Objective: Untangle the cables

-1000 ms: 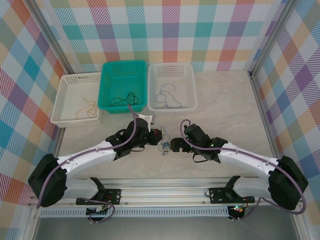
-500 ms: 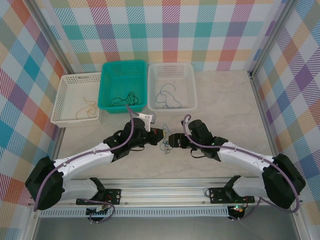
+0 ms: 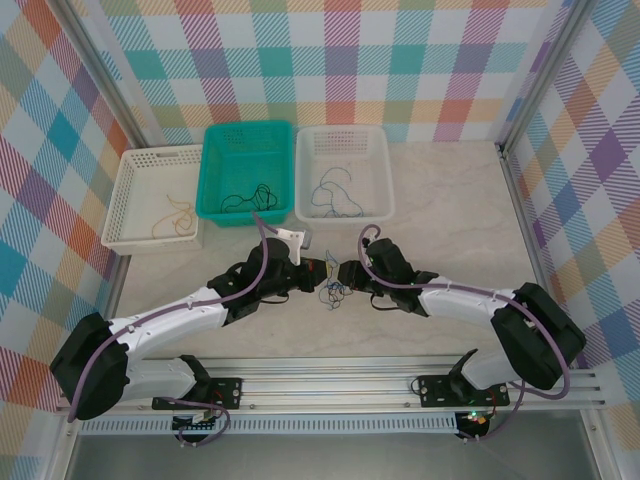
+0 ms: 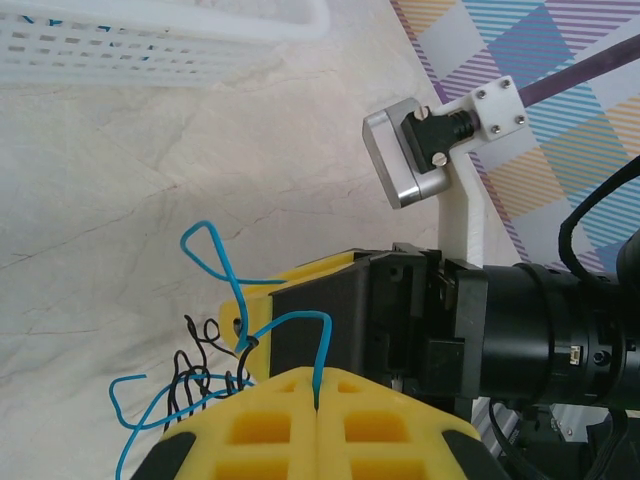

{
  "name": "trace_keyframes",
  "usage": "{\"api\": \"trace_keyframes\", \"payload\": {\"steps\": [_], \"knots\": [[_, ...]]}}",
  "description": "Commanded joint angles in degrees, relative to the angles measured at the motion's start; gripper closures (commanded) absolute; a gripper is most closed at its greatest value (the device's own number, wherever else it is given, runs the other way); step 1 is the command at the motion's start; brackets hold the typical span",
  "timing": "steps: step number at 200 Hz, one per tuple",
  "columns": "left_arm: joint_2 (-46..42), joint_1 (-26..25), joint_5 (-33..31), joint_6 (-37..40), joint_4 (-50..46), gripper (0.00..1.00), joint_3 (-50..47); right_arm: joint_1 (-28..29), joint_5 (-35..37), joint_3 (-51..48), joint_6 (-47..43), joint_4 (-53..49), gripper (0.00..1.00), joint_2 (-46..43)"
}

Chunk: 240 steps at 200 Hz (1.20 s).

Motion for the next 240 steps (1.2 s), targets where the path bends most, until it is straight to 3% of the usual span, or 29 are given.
{"api": "trace_keyframes", "payload": {"steps": [1, 90, 148, 182, 210, 240], "knots": [[-0.4, -0.4, 0.4, -0.5, 1.6, 1.0, -0.6, 0.2, 1.8, 1.1, 0.0, 2.7, 0.72, -0.7], [4.5, -0.5, 1.3, -1.5, 0.0, 1.0, 1.7, 0.2, 3.1, -0.6, -2.7, 1.5, 1.0, -5.3], [4.0, -0.4, -1.8, 0.0, -5.9, 1.0, 2.3, 0.2, 2.1, -1.3, -8.5, -0.3, 1.0, -10.1], [2.3, -0.4, -8.8, 4.7, -17.3, 1.0, 5.1, 0.1, 5.7, 0.7, -17.2, -8.4, 1.0, -15.4], [1.6, -0.5, -14.5, 9.2, -26.8, 1.0, 8.5, 0.1, 8.3, 5.8, -29.8, -20.1, 1.0, -18.8], [0.8, -0.4, -17.0, 12.2, -30.1, 1.0, 10.3, 0.1, 13.2, 10.7, -39.4, -31.9, 1.0, -18.3]]}}
